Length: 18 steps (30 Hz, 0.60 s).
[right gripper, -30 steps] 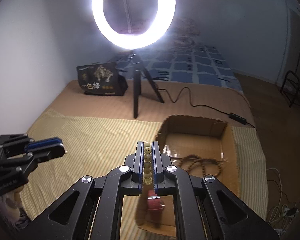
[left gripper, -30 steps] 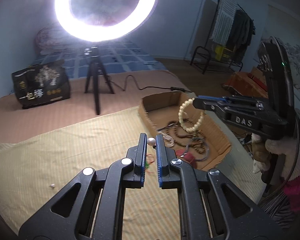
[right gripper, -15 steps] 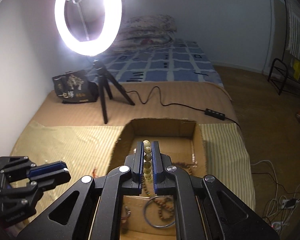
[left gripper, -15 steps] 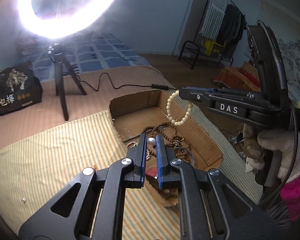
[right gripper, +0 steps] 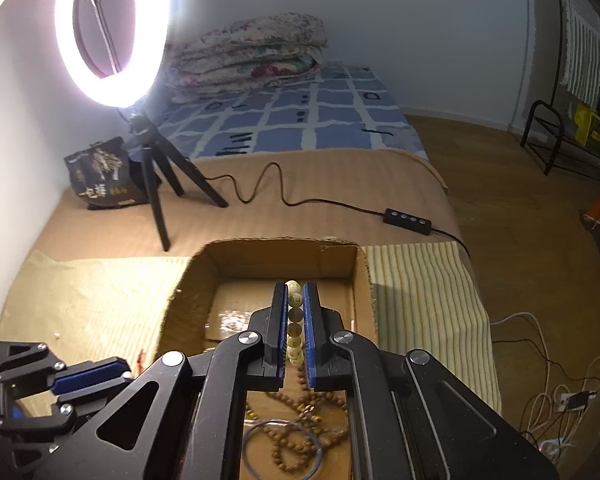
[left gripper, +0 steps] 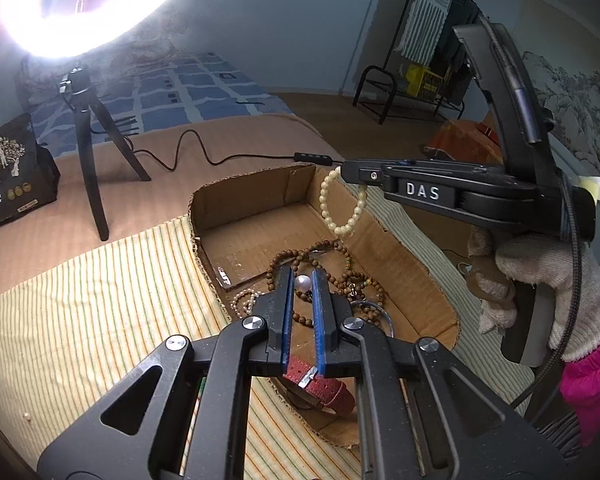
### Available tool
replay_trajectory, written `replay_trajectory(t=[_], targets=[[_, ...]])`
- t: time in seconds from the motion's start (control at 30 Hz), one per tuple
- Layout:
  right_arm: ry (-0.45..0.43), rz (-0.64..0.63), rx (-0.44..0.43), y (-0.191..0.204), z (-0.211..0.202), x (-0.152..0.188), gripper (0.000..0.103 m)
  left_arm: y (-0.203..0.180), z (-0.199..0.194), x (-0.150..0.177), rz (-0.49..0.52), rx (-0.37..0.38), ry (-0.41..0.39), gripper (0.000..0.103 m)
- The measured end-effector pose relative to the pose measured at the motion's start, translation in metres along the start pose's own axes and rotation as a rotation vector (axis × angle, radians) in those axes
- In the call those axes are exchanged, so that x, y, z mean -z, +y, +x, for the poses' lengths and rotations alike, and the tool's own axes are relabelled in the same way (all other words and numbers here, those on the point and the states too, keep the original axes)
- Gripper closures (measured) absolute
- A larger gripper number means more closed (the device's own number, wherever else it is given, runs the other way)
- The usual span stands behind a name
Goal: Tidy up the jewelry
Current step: 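Open the left tool to drop the earring while the right tool releases the bracelet into the box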
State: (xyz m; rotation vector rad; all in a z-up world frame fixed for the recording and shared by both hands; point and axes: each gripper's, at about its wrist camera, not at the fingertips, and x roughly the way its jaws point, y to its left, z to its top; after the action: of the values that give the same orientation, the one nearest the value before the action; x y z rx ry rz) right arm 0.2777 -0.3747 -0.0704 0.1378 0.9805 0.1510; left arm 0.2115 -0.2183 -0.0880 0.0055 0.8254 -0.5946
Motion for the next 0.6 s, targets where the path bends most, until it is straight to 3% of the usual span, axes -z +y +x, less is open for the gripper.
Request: replay_trajectory(t=[0.6], targets=[[0.03, 0.07, 0.026, -0.02, 0.021, -0.001, 0.097, -0.006, 0.013, 0.0, -0.007, 0.016, 0.017, 0.096]])
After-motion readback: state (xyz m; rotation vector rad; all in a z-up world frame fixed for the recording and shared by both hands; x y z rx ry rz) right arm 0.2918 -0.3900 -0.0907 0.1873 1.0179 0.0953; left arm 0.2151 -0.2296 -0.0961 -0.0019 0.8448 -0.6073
